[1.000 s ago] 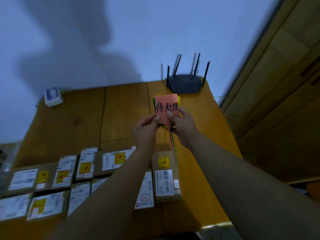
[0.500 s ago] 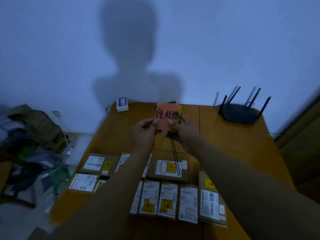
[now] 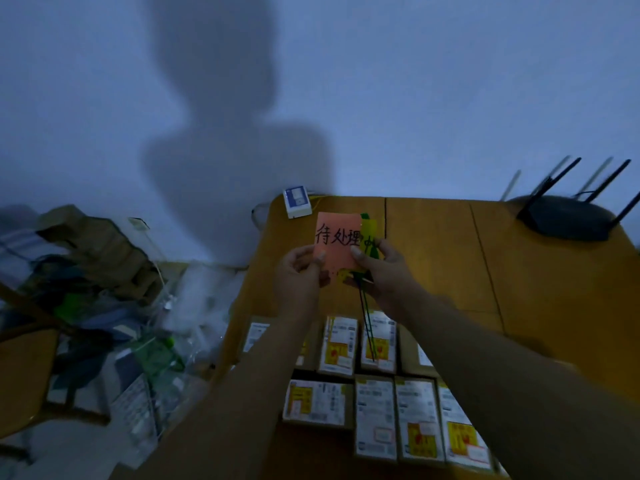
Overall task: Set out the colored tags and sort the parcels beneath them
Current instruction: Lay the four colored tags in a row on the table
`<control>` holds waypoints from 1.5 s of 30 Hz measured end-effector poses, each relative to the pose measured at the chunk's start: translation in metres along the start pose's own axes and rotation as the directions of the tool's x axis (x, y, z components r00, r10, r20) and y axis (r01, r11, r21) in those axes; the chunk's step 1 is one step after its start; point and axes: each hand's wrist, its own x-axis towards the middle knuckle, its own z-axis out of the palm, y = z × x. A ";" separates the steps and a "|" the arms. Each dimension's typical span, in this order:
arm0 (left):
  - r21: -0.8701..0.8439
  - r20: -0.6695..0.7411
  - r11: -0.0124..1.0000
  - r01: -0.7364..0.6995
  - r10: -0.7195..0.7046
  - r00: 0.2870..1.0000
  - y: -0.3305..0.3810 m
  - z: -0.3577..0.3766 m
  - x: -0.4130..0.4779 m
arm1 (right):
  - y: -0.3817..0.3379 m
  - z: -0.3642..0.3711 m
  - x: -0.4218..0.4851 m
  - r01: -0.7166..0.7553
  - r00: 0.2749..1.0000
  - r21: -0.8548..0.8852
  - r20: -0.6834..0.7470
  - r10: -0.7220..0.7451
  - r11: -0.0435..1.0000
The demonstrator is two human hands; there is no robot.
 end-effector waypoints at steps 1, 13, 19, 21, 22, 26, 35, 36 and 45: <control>0.005 0.007 1.000 0.025 -0.025 1.000 -0.003 -0.012 0.013 | 0.009 0.010 0.008 -0.014 1.000 0.004 -0.018 0.014 1.000; 0.063 0.058 0.979 0.195 -0.199 0.978 -0.067 -0.082 0.137 | 0.097 0.062 0.096 -0.082 0.982 -0.031 -0.176 0.076 0.996; 0.148 -0.089 0.965 0.219 -0.207 0.974 -0.119 -0.091 0.228 | 0.127 0.050 0.124 -0.106 0.971 -0.009 -0.215 0.102 0.994; 0.278 -0.157 0.932 0.234 -0.197 0.968 -0.140 -0.093 0.252 | 0.137 0.047 0.133 -0.108 0.969 -0.016 -0.224 0.102 0.994; 0.333 -0.184 0.913 0.236 -0.183 0.966 -0.149 -0.093 0.262 | 0.141 0.046 0.136 -0.109 0.968 -0.029 -0.231 0.100 0.994; 0.558 -0.187 0.801 0.217 -0.133 0.973 -0.176 -0.091 0.286 | 0.151 0.043 0.148 -0.101 0.968 -0.060 -0.238 0.084 0.993; 0.913 0.392 0.069 -0.402 0.125 0.911 -0.201 -0.095 0.282 | 0.161 0.034 0.168 -0.100 0.966 0.013 -0.236 0.101 0.995; 0.878 0.471 0.057 -0.476 0.082 0.879 -0.205 -0.100 0.280 | 0.161 0.032 0.169 -0.095 0.967 0.022 -0.234 0.097 0.995; 0.907 0.408 0.103 -0.408 0.022 0.913 -0.202 -0.098 0.281 | 0.156 0.015 0.177 -0.073 0.962 0.046 -0.260 0.083 0.996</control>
